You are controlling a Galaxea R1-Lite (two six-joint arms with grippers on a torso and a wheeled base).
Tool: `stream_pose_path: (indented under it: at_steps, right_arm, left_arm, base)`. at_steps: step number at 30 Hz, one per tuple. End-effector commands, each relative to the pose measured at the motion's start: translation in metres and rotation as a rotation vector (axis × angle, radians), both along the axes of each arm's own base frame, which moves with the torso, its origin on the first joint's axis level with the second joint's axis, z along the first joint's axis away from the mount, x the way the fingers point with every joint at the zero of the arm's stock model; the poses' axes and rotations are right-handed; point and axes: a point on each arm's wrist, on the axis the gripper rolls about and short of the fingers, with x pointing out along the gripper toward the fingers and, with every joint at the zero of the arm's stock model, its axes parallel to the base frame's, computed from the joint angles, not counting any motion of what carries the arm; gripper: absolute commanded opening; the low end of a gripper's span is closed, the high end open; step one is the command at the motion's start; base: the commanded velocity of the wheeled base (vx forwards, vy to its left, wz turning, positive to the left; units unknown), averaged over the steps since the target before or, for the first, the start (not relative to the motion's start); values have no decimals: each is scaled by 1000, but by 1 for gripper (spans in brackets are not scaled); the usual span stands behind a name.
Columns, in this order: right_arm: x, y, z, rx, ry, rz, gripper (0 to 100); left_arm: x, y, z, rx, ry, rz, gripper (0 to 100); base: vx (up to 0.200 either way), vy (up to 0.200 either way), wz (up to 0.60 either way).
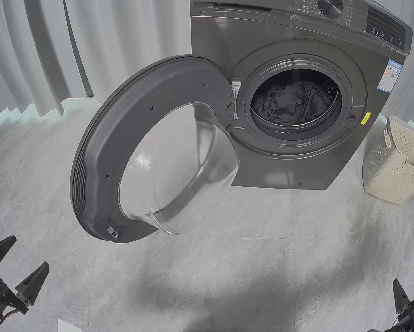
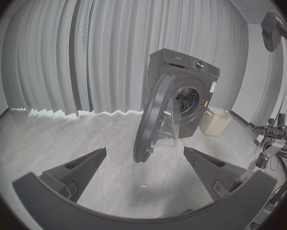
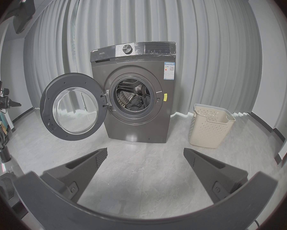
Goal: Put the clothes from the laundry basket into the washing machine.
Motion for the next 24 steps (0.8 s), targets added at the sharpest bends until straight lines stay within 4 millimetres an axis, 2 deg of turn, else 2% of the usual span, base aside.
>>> stream_pose_path:
  at_steps: [1,15,24]
  right_arm:
    - [-1,0,-2,0,-9,2,100]
    - [-1,0,-2,0,-9,3,100]
    - [-1,0,-2,0,-9,2,100]
  left_arm:
    - [0,0,1,-1,-1,0,100]
    - [6,-1,0,6,33,0,100]
    - [21,-4,2,12,54,-10,100]
  base:
    - [0,0,0]
    - [0,0,0]
    - [0,0,0]
